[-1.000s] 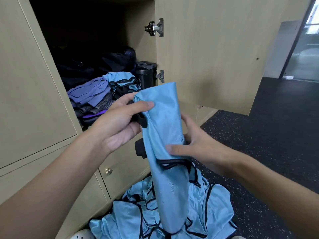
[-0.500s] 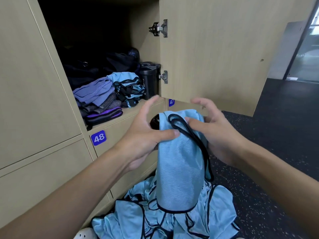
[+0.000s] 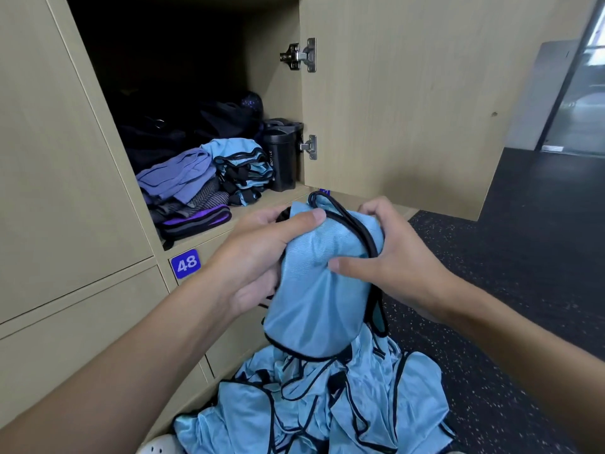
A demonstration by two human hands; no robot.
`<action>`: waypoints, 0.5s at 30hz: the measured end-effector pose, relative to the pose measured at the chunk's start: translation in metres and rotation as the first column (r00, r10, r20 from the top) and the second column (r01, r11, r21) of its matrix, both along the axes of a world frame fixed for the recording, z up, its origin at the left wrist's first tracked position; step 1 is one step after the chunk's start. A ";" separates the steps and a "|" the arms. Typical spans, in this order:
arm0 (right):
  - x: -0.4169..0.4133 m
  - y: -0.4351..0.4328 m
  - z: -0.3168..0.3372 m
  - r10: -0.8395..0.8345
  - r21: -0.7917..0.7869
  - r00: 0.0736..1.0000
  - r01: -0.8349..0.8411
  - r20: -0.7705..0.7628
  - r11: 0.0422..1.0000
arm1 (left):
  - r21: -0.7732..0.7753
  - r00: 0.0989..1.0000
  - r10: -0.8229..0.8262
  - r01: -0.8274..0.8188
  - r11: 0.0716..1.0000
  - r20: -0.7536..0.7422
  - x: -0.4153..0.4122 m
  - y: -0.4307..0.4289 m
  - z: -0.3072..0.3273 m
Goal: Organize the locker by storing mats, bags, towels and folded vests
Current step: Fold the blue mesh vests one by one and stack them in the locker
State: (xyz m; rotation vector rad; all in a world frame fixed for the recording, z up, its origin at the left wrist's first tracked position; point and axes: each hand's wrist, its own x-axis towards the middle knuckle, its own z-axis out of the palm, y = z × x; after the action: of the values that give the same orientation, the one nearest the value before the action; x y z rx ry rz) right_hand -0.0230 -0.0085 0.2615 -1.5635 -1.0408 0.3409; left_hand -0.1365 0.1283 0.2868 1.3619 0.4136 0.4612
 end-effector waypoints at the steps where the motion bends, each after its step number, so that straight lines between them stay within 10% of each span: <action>1: 0.000 0.001 0.000 -0.024 0.029 1.000 0.024 -0.008 0.999 | 0.112 0.999 0.043 -0.041 0.993 -0.017 0.000 0.003 0.001; 4: 0.001 0.000 0.003 -0.036 0.113 0.994 0.048 -0.104 0.992 | 0.437 0.989 0.120 -0.071 0.897 -0.086 -0.004 0.016 0.000; 9: -0.002 -0.001 0.004 -0.046 0.199 0.979 0.086 -0.197 0.976 | 0.345 0.979 -0.138 0.182 0.921 -0.148 -0.009 0.013 -0.008; 15: -0.004 -0.004 0.006 -0.038 0.191 0.975 0.081 -0.218 0.978 | 0.205 1.000 -0.019 0.015 0.979 0.020 -0.009 0.001 -0.006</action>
State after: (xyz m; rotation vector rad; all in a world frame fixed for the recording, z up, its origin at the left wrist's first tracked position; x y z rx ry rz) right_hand -0.0266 -0.0124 0.2680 -1.3434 -0.8328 0.3447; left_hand -0.1451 0.1297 0.2809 1.5567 0.3427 0.5151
